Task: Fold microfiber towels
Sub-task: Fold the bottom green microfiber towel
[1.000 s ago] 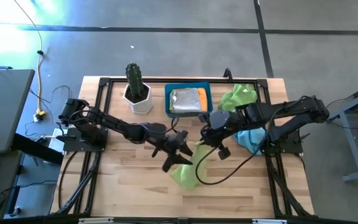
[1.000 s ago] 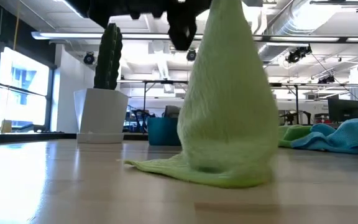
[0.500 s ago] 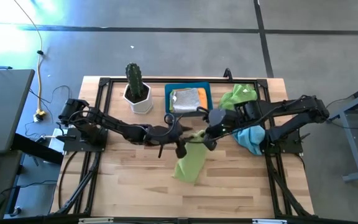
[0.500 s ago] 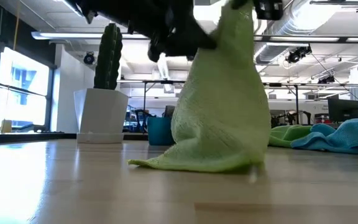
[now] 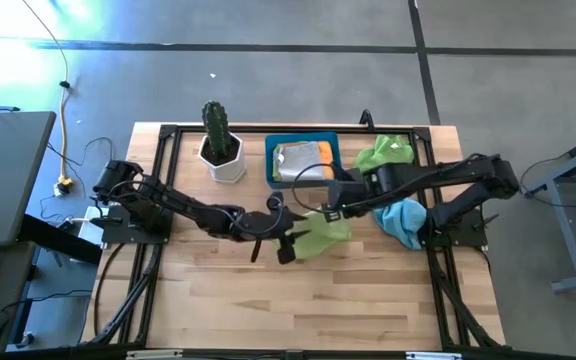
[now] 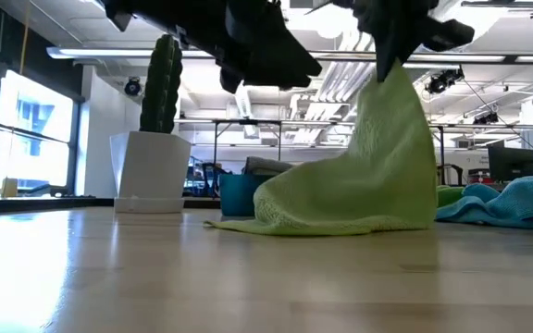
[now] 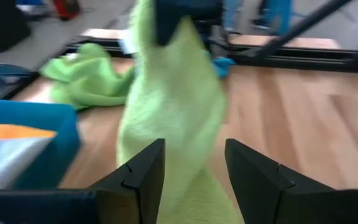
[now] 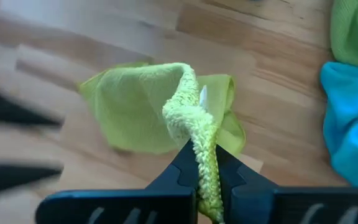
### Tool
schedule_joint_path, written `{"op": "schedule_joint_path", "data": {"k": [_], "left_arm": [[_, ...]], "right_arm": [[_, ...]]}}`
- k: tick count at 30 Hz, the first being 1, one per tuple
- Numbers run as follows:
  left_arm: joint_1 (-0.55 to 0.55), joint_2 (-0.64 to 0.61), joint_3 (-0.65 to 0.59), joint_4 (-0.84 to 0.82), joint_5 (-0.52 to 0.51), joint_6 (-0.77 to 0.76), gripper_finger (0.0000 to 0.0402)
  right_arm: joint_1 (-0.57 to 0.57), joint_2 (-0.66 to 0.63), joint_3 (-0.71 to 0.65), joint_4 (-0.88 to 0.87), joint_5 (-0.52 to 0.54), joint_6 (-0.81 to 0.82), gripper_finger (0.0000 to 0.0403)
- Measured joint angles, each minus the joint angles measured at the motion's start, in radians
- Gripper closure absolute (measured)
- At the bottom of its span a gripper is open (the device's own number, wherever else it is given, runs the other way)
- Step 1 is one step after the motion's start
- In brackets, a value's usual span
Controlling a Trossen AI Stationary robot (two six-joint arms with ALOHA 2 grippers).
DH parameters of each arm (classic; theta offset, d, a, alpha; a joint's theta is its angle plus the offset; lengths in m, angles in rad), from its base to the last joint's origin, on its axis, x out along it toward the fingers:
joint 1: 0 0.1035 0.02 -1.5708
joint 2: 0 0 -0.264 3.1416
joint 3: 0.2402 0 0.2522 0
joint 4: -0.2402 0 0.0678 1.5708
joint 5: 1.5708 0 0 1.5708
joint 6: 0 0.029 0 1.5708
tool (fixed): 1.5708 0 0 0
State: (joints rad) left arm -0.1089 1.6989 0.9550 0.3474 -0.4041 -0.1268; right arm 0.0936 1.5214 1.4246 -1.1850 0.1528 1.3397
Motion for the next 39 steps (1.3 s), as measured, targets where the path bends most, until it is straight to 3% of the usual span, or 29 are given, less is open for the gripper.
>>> {"op": "schedule_joint_path", "data": {"k": [4,13,26,34,39], "left_arm": [[0.004,0.011,0.001,-0.003,0.128,0.013,0.0243],[0.001,0.078,0.0,-0.005,0.255,0.052,0.0243],[0.004,0.264,0.0,0.018,0.264,-0.08,0.0243],[0.003,0.274,0.004,-0.173,0.258,-0.106,0.0243],[0.002,0.263,0.005,-0.219,0.28,-0.104,0.0243]], "right_arm": [[-0.057,0.051,0.0,0.007,0.011,-0.027,0.0403],[-0.164,0.064,0.0,0.07,0.103,-0.21,0.0403],[-0.224,0.089,0.0,0.088,0.132,-0.25,0.0403],[-0.222,0.126,0.0,0.098,0.128,-0.361,0.0402],[-0.222,0.126,0.0,0.096,0.098,-0.531,0.0382]]}}
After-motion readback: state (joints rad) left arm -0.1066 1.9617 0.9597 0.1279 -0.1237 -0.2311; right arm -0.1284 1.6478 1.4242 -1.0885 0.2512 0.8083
